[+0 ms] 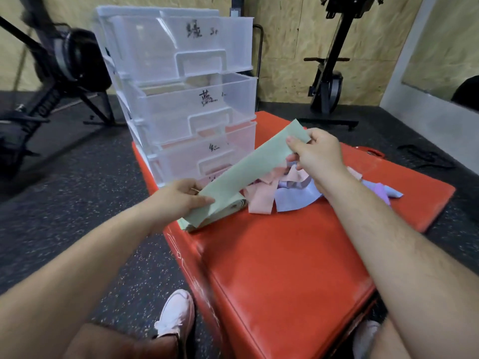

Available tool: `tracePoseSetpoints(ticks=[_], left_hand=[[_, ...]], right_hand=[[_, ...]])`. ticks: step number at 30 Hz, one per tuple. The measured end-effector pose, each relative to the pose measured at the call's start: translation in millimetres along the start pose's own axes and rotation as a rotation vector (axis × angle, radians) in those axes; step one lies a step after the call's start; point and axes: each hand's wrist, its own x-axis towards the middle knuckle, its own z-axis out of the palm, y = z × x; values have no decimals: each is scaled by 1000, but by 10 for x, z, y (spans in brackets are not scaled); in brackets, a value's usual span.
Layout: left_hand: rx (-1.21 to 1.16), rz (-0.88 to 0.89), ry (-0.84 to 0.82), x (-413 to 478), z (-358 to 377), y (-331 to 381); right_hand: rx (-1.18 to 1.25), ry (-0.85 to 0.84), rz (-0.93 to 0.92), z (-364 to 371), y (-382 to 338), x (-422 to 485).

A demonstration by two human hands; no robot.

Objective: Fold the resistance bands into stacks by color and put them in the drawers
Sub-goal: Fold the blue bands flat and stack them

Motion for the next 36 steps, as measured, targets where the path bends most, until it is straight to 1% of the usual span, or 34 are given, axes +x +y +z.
tracePoseSetpoints(ticks=[1,2,4,5,10,15,17,19,21,23,25,28,31,34,36], left_hand=[[24,29,69,12,-48,14],[123,70,149,37,-91,13],[423,157,277,59,-117,26],[523,185,298,62,-113,37],[619,290,252,168,-23,-34],[797,385,229,322,49,-202],[924,393,216,362,102,-251],[1103,416,230,369,183,-299],[1273,511,294,369,265,-367],[1291,641,288,384,346,-429],[1259,674,220,427,400,-495],[1227,557,170,452,387,-534],[1249,451,177,400,317,-559],[1265,473,237,301,249,-577],[1264,484,259,264,219,-625]], right_hand=[[-6,-19,34,53,18,7],[-8,-30,64,102,38,20],[-21,-22,97,188,86,59],[-32,-7,100,226,112,84],[-117,48,92,381,279,197],[-206,-9,114,494,491,337],[-236,-31,116,519,535,375],[-256,-71,108,536,568,391],[-296,-117,97,545,597,389],[-322,-155,92,558,643,397],[-333,-187,84,566,667,392],[-374,-205,48,565,664,369],[-483,-213,-17,523,627,346],[-537,-265,-50,511,626,327],[-653,-310,-85,537,668,304]])
